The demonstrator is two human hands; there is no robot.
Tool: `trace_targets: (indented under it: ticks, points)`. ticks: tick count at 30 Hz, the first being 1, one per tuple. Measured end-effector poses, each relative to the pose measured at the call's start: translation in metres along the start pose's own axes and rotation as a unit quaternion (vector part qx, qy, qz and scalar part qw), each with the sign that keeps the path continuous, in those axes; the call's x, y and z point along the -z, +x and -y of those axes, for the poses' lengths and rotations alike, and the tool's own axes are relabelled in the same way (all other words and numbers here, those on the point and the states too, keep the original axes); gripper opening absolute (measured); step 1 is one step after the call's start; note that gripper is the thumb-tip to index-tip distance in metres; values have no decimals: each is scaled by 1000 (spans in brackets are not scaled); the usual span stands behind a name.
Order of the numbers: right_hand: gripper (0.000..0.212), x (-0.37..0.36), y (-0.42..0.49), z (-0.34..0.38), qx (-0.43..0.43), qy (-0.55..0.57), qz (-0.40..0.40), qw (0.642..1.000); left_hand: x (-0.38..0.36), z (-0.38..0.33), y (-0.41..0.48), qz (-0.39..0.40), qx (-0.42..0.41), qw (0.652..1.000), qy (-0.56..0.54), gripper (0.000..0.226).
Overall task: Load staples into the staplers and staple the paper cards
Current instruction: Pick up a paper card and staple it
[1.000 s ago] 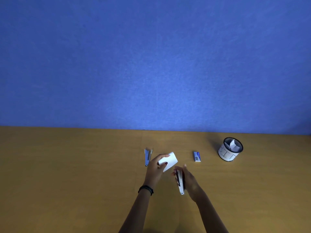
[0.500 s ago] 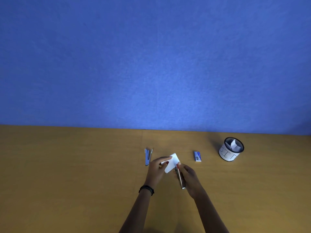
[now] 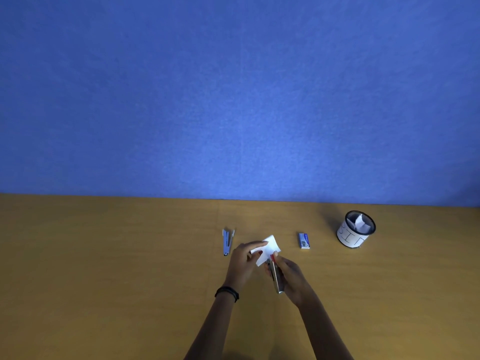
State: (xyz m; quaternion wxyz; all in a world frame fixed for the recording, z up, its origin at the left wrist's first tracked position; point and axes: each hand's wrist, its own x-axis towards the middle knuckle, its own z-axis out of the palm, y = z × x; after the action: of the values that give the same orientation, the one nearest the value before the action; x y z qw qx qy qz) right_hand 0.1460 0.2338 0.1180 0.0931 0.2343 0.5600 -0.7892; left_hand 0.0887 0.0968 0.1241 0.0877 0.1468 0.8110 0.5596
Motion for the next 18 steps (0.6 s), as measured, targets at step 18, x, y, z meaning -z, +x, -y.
trace_targets:
  ticks: [18]
  points:
    - [42, -2, -2, 5, -10, -1, 4, 1000, 1, -1, -2, 79, 7, 996, 34, 40]
